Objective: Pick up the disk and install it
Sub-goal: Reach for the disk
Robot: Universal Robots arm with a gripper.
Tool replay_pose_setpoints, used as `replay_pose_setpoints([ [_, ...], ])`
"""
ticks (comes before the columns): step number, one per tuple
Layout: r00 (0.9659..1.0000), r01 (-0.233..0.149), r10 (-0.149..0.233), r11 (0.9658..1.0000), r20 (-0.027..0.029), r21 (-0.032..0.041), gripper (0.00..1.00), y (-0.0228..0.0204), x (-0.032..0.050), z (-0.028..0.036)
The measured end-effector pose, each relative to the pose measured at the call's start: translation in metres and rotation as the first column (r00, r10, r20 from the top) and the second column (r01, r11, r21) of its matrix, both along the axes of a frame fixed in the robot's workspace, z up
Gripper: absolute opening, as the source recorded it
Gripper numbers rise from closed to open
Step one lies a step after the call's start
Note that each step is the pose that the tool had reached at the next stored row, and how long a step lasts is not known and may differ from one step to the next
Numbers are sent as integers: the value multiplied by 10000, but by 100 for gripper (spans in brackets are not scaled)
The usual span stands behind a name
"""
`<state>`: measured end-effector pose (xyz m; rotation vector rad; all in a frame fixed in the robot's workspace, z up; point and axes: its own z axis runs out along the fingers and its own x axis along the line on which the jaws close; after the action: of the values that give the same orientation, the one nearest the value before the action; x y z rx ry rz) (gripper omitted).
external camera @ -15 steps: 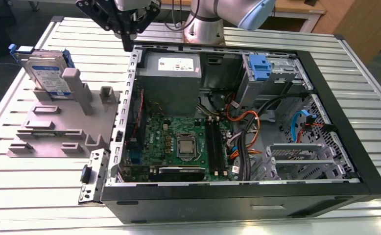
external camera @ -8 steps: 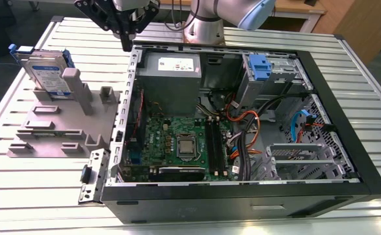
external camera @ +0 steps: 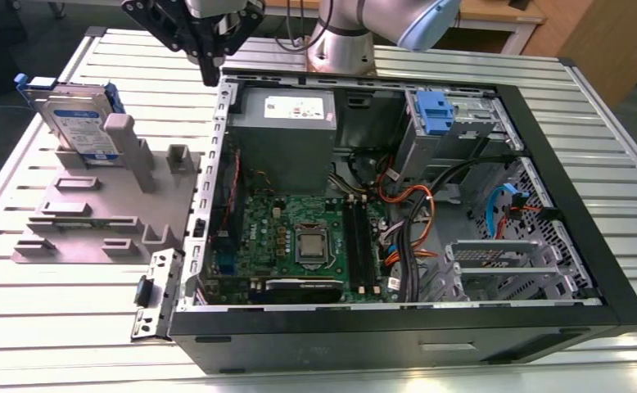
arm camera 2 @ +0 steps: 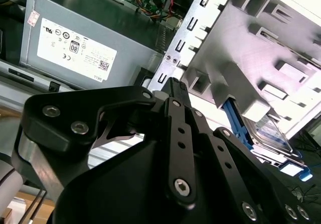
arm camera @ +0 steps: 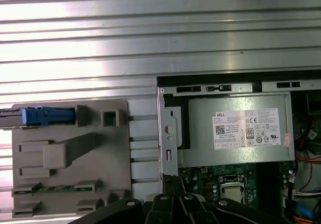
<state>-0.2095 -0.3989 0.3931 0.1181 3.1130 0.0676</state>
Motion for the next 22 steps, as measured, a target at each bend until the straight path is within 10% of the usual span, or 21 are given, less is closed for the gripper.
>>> replay_pose_setpoints([
  [22, 10000, 0, 0, 10000, 0, 1, 11, 0, -74, -1],
])
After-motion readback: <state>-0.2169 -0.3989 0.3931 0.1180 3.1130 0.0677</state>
